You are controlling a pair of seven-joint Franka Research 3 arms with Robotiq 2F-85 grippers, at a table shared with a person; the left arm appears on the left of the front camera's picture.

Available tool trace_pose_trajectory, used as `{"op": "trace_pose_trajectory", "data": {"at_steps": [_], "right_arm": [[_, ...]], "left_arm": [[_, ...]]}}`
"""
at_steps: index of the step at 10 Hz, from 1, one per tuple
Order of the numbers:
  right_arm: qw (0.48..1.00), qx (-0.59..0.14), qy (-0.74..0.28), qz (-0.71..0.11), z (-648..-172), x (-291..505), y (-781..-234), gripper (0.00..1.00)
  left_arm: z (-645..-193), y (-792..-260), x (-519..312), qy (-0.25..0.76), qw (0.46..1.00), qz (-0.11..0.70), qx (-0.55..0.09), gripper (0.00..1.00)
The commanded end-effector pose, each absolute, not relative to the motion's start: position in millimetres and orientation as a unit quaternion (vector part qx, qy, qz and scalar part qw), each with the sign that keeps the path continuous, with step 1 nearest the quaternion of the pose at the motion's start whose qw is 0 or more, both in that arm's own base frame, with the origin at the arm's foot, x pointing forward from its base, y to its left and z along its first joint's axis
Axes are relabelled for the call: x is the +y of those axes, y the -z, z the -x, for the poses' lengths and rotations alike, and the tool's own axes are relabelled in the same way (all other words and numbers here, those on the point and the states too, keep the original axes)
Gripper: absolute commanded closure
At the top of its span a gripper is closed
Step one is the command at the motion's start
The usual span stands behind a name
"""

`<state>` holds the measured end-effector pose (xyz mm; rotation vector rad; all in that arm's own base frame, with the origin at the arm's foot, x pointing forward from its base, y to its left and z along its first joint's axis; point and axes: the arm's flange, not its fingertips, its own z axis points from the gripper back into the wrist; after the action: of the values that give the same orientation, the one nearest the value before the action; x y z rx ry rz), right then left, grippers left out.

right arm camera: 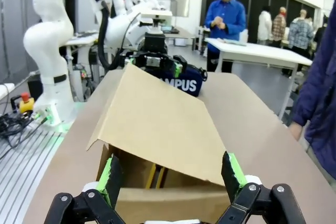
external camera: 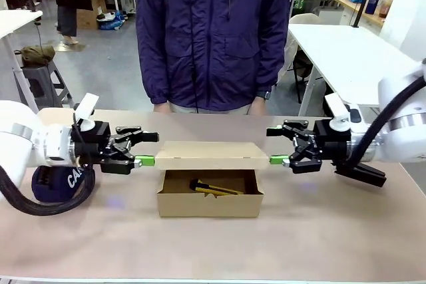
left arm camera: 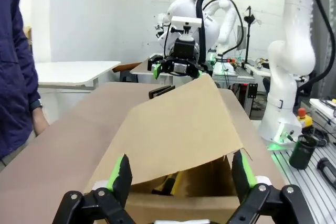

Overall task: Pack the item into the box.
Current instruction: Close the Mailer Box.

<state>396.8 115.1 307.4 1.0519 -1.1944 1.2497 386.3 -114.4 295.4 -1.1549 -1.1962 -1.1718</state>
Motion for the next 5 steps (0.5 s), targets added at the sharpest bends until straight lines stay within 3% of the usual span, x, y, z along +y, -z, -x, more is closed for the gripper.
{"op": "trace_pose_trajectory", "data": {"at_steps": [1,5], "right_arm": [[0.544,-0.521,-0.493,-0.436,-381,90,-322,0.0],[0.556,-0.546,-0.417,-0.468,-386,109,-336,0.0]], "left_arm": [[-361,-308,-77,0.492,0.519,0.457,-0.529,0.0],[-352,-332,-74,0.463,0.471,0.471,-0.585,0.0]]}}
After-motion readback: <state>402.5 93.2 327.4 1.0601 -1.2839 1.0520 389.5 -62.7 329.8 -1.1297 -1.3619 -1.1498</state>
